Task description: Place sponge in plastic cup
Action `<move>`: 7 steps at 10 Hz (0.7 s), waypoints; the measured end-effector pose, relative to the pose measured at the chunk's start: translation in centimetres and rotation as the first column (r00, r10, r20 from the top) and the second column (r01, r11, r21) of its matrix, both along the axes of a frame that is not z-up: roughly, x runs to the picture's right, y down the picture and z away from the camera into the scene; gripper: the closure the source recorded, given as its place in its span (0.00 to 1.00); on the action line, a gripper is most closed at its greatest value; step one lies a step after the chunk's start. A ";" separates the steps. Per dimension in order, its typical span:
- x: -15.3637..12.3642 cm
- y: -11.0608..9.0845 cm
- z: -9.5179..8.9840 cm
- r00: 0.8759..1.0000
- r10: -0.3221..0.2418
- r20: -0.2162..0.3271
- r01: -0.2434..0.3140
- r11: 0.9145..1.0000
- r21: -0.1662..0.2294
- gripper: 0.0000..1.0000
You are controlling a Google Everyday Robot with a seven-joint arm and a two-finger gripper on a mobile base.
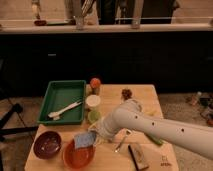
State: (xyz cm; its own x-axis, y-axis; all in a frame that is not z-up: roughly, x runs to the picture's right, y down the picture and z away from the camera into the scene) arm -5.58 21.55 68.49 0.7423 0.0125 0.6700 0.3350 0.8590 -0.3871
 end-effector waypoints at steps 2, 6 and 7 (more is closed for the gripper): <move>0.2 -1.6 0.5 1.000 0.017 0.021 -0.017 1.000 -0.003 1.00; -0.1 -3.1 1.3 0.999 0.023 0.039 -0.022 1.000 -0.014 1.00; 0.1 -3.0 1.3 0.999 0.025 0.036 -0.025 1.000 -0.014 1.00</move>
